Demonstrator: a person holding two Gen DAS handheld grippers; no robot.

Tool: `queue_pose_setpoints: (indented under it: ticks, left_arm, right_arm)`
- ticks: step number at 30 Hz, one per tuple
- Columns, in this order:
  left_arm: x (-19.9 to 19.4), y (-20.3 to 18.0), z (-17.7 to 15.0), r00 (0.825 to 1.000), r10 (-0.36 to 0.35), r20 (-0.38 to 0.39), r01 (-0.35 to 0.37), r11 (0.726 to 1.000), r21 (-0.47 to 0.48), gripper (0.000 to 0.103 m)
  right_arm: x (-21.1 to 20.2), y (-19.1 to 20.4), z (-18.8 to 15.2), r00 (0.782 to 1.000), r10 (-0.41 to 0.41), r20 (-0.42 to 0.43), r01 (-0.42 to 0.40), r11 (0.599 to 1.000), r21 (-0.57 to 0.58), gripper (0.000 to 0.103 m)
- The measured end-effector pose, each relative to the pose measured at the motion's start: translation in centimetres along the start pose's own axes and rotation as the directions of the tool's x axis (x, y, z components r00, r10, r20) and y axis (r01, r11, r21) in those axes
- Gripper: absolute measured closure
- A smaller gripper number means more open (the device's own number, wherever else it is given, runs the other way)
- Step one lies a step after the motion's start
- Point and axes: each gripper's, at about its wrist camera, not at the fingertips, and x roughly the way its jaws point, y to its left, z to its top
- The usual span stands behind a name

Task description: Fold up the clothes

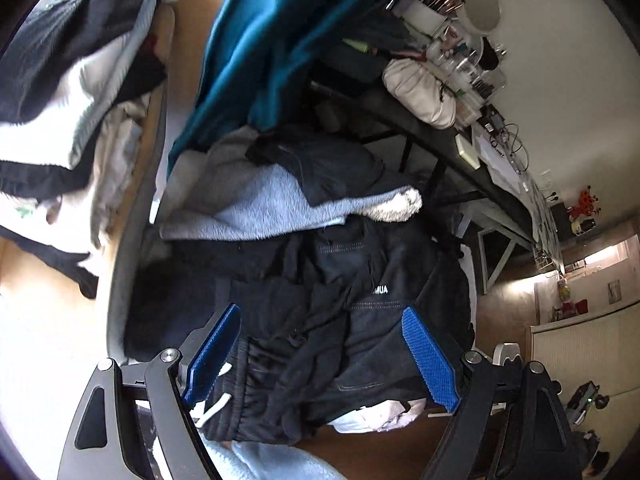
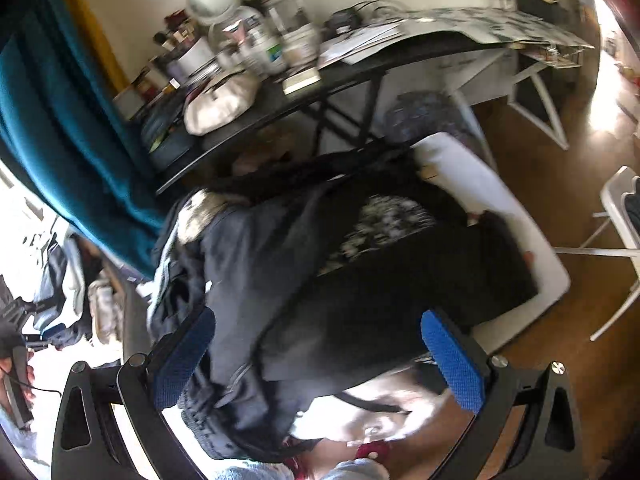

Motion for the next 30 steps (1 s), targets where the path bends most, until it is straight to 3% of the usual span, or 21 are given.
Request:
queue_pose_setpoints:
  ticks: [3, 6, 10, 15, 22, 25, 30]
  left_arm:
    - [1.7, 0.4, -0.4, 0.996, 0.075, -0.042, -0.075, 0.997, -0.018, 0.02]
    - [2.8, 1.7, -0.6, 0.995, 0.085, -0.06, -0.088, 0.994, -0.057, 0.02]
    - [2.9, 4.5, -0.3, 0.991, 0.115, -0.065, -0.121, 0.989, -0.086, 0.02]
    - [1.5, 8.7, 0.2, 0.986, 0.157, -0.051, -0.16, 0.985, -0.064, 0.02]
    - [0.3, 13.3, 1.1, 0.982, 0.184, -0.045, -0.184, 0.983, -0.007, 0.02]
    - [0.0, 14.8, 1.4, 0.98, 0.196, -0.04, -0.195, 0.981, 0.019, 0.02]
    - [0.2, 18.3, 1.2, 0.975, 0.213, -0.07, -0.215, 0.977, -0.013, 0.02]
  right_arm:
    - [0.1, -0.6, 0.1, 0.999, -0.038, 0.008, 0.037, 0.999, 0.024, 0.0]
    - [1.2, 0.0, -0.1, 0.998, -0.062, -0.007, 0.062, 0.997, 0.045, 0.0]
    - [3.2, 3.5, 0.2, 0.996, -0.077, -0.045, 0.074, 0.996, -0.054, 0.0]
    - [7.9, 12.9, 1.5, 0.998, -0.002, -0.059, -0.015, 0.958, -0.286, 0.0]
    - [17.2, 28.6, 2.8, 0.992, 0.106, -0.074, -0.13, 0.844, -0.521, 0.0]
    - [21.6, 34.6, 2.8, 0.99, 0.11, -0.087, -0.14, 0.792, -0.594, 0.001]
    - [29.1, 41.1, 1.4, 0.993, 0.005, -0.116, -0.084, 0.721, -0.687, 0.005]
